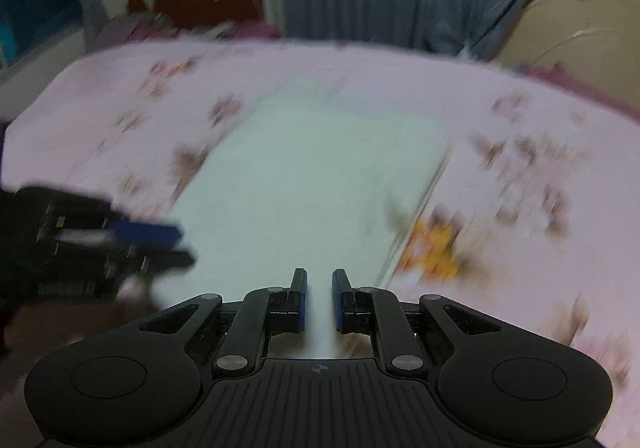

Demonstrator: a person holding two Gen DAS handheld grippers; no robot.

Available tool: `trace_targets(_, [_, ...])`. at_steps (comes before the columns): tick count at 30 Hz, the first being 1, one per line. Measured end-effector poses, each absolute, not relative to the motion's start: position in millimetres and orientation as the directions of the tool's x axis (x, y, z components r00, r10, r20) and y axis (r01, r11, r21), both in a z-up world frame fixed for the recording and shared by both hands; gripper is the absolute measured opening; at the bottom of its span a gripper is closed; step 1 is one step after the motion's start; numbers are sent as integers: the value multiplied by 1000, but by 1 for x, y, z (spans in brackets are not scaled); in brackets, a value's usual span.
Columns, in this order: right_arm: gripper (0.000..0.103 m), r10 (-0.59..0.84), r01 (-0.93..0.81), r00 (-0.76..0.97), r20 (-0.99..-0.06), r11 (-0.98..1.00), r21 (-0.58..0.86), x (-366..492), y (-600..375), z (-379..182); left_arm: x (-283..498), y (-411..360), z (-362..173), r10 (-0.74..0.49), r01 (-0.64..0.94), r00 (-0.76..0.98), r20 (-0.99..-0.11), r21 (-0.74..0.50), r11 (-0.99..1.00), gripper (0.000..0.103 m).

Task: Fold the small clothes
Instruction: 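Withdraw both open grippers from the folded sweater, then move both open grippers back to the bundle's folded edge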

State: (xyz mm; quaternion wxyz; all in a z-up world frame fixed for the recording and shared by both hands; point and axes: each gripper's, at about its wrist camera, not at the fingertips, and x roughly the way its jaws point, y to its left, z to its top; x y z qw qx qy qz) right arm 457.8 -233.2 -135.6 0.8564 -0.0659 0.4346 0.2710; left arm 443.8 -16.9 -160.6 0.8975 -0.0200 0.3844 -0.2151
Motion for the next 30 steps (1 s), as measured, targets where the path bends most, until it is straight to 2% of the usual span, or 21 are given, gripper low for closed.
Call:
trace_targets(2, [12,392,-525,489,-779,846,96,447,-235,-143,438,-18,-158,-387,374,610,-692,-179,910,24])
trace_targets(5, [12,395,-493,495,-774,861,124,449,-240,-133,439,-12,-148,-373,352,624,-687,-179,919,33])
trace_targets(7, [12,400,-454,536,-744,879,145,455,-248,-124,442,-8,-143,-344,322,662,-665,-161,933,57])
trace_targets(9, [14,394,-400,564,-725,899,177,466,-256,-119,452,-3,-138,-311,286,698,-645,-148,947,65])
trace_targets(10, [28,386,-378,575,-721,907,185,471,-257,-118,458,-2,-136,-307,277,705,-639,-150,949,66])
trace_targets(11, [50,388,-362,587,-711,911,198,476,-260,-116,465,0,-134,-309,271,711,-632,-159,949,67])
trace_targets(12, [56,394,-352,601,-696,912,212,480,-263,-115,472,1,-132,-312,266,714,-626,-170,949,67])
trace_targets(19, [57,451,-267,576,-681,892,365,527,-274,-124,522,4,-139,-340,216,685,-645,-266,940,63])
trace_targets(22, [56,427,-275,583,-691,904,327,540,-269,-130,531,-3,-147,-327,212,657,-679,-249,945,60])
trace_targets(23, [49,372,-241,589,-717,928,283,546,-271,-136,534,-6,-151,-298,206,647,-701,-216,954,59])
trace_targets(24, [49,363,-203,579,-731,932,301,552,-278,-144,535,-7,-154,-285,199,637,-716,-204,959,59])
trace_targets(26, [49,406,-148,566,-718,906,396,555,-291,-143,533,-5,-153,-288,190,639,-713,-217,958,58])
trace_targets(28, [49,414,-185,599,-686,904,385,546,-291,-131,531,-2,-151,-295,194,650,-701,-223,955,59])
trace_targets(30, [49,464,-186,591,-659,874,449,544,-296,-128,532,1,-151,-315,188,652,-690,-256,948,60])
